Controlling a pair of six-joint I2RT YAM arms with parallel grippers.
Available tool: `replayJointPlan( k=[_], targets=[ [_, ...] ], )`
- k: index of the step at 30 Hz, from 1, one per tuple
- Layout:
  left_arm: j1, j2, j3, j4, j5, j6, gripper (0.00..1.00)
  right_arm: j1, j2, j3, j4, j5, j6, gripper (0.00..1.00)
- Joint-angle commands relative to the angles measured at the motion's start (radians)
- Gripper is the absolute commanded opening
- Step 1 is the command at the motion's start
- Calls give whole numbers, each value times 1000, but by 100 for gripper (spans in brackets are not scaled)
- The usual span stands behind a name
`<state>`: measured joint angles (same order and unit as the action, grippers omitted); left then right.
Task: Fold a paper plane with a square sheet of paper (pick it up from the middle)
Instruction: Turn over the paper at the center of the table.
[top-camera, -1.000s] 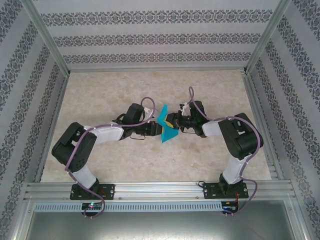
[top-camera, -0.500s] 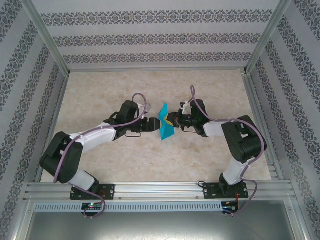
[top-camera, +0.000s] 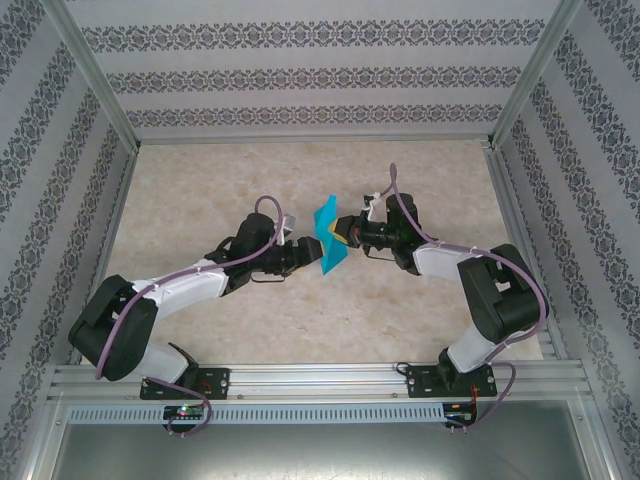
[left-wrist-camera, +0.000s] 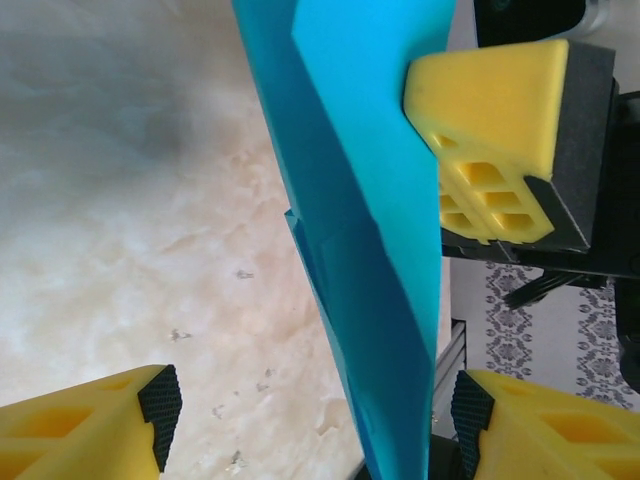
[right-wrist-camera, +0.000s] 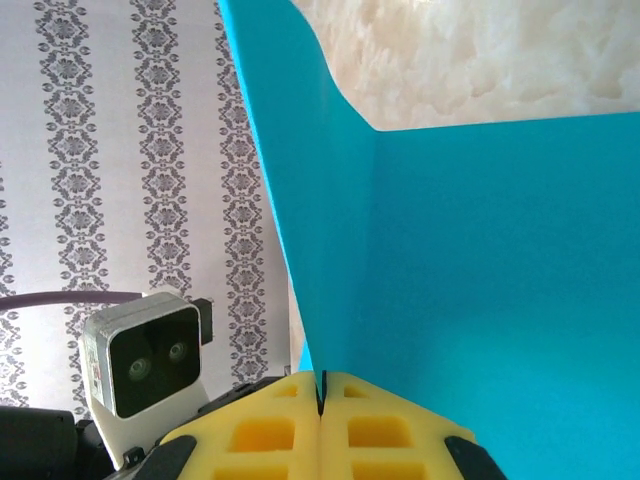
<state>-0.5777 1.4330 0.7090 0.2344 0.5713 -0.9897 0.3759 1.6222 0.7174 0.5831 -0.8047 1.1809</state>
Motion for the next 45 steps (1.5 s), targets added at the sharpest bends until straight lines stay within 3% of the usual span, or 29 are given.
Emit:
replayJointPlan(
  k=[1, 13, 30, 39, 45],
  targets=[
    [-11, -21, 10, 93, -5, -56, 74, 14, -28, 17, 6, 13, 9, 0],
    [-20, 51, 37, 224, 70, -101, 57, 24, -38, 19, 25, 21, 33, 0],
    [-22, 53, 58, 186, 80, -82, 36, 24, -29, 4, 72, 18, 59, 0],
    [-21, 40, 72, 146, 70, -56, 35, 17, -60, -24, 61, 7, 48, 2],
    [-21, 37, 85, 124, 71, -41, 41, 9, -85, -50, 50, 8, 39, 3]
  ],
)
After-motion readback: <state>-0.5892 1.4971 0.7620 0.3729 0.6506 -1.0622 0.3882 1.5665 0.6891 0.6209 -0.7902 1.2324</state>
